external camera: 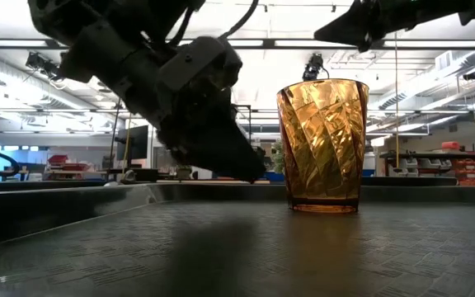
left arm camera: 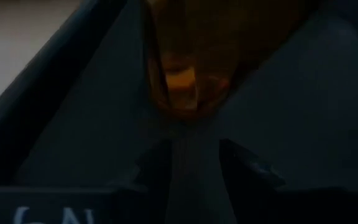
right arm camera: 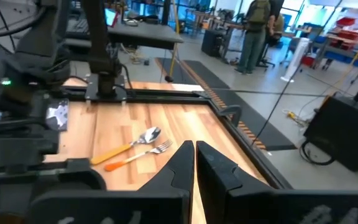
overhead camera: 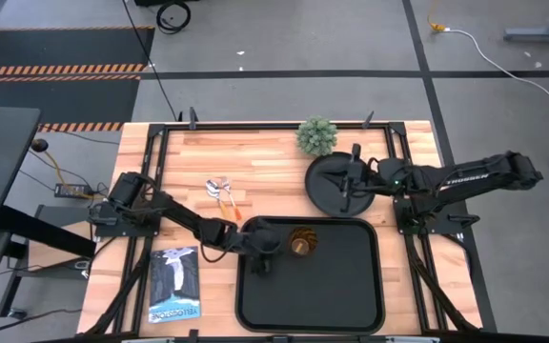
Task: Pick and place plate/cup/fork/spoon on tray
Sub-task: Put the brown cup on the black tray
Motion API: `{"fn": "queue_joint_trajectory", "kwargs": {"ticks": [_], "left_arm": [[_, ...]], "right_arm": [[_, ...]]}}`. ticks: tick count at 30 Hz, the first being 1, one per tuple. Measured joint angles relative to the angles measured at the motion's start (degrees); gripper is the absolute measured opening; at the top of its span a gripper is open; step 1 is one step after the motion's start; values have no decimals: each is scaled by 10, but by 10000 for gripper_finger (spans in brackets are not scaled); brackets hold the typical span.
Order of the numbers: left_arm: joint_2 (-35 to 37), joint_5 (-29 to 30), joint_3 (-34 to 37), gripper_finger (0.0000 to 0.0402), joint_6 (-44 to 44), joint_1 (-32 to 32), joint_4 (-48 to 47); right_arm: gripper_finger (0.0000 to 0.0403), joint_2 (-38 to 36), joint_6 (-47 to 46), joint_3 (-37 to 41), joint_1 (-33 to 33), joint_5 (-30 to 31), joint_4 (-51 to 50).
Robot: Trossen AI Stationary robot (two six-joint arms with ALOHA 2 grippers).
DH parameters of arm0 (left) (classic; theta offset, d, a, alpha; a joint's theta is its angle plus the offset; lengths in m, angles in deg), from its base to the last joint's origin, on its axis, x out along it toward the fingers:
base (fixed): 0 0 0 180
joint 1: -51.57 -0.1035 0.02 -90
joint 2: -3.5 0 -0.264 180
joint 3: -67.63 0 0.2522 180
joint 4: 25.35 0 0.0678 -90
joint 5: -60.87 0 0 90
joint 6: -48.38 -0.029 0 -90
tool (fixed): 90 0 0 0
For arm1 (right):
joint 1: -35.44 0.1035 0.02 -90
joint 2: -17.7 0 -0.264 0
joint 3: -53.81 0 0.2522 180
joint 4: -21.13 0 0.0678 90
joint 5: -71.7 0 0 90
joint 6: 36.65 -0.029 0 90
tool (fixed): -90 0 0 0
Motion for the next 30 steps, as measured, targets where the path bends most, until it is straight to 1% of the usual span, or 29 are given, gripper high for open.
{"fn": "queue_joint_trajectory", "kwargs": {"ticks": [3, 7, 9, 10, 12, 14, 16, 18, 19, 22, 24, 26, 30], "left_arm": [[-6, 17, -21, 142, 14, 9, -33], [-25, 56, -61, 142, 33, 17, -79], [-38, 58, -85, 142, 41, 17, -84], [-39, 60, -91, 142, 43, 17, -106], [-60, 61, -120, 142, 53, 16, -113], [-66, 67, -135, 142, 55, 16, -146], [-84, 68, -159, 142, 56, 16, -137], [-91, 72, -170, 142, 55, 16, -155], [-100, 72, -179, 142, 55, 13, -150], [-107, 75, -185, 141, 53, 10, -161], [-119, 76, -195, 141, 52, 5, -140], [-122, 77, -198, 141, 49, 2, -155], [-134, 67, -212, 141, 41, -5, -149]], "right_arm": [[24, -15, 1, 0, 0, 1, -9], [24, -25, -1, 0, 0, -5, -32], [24, -26, -1, 0, 1, -14, -43], [24, -26, -1, 0, 2, -17, -45], [24, -29, 0, 0, 6, -18, -62], [24, -30, 0, 0, 10, -19, -64], [24, -35, 2, 0, 13, -19, -76], [24, -34, 3, -1, 16, -19, -70], [24, -38, 4, 0, 18, -19, -80], [24, -41, 5, -1, 23, -17, -76], [24, -46, 5, 0, 26, -14, -82], [24, -48, 5, 0, 29, -13, -81], [24, -53, 5, 0, 34, -10, -78]]}}
